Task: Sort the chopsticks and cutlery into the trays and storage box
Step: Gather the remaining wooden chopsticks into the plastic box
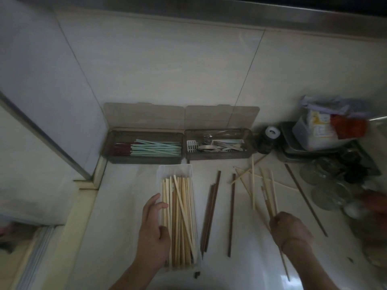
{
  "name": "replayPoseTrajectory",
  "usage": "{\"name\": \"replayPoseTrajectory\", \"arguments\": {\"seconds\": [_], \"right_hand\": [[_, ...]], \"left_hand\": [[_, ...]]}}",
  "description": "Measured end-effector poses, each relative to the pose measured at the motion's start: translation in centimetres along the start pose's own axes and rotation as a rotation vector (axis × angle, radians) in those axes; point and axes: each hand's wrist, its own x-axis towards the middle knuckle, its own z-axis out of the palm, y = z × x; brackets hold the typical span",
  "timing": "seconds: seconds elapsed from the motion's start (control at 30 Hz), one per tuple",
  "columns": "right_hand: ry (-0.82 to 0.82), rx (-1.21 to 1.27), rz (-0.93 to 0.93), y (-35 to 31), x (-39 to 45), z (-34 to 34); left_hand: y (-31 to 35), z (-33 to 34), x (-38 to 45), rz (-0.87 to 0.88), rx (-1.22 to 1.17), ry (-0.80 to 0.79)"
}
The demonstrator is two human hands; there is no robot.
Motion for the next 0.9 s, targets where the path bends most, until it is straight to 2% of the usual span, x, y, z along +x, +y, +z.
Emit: {"name": "replayPoseTrajectory", "arguments": {"seconds": [0.13, 0.27, 0.33, 0.37, 0.43, 0.57, 0.63, 0.77, 0.9], "right_hand": [[-0.070, 0.606, -0.206, -4.3, -2.2, -5.0], [-0.270, 1.329, -0.402, -9.5, -6.2, -8.7], [-0.392, 1.544, -0.432, -11.4, -7.6, -8.6], [-0.411, 1.524, -0.447, -12.4, -8.2, -8.0], [-0.322, 1.314, -0.498, -13.9, -8.7, -5.3], [0.134, 0.635, -0.856, -15.0, -8.5, 1.1], [0.213, 0.376, -0.967, -15.0, -8.2, 2.9], [0.204, -0.161, -1.014, -14.9, -8.3, 4.3], [-0.016, -0.367, -1.048, -15.0, -9.0, 3.5]], "left_hand": [[0.0, -0.2, 0.1, -0.002, -0.025, -0.007], [-0.3, -0.2, 0.0, -0.002, -0.041, -0.012], [-0.2, -0.2, 0.0, -0.002, -0.048, -0.015], [-0.2, -0.2, 0.0, -0.005, -0.051, -0.015], [-0.1, -0.2, 0.0, -0.007, -0.055, -0.008], [-0.4, 0.0, 0.1, -0.019, -0.061, -0.004], [-0.5, 0.0, 0.1, -0.015, -0.068, -0.005], [-0.3, 0.0, 0.1, -0.015, -0.066, -0.002], [-0.3, -0.1, 0.1, -0.007, -0.057, -0.005]]}}
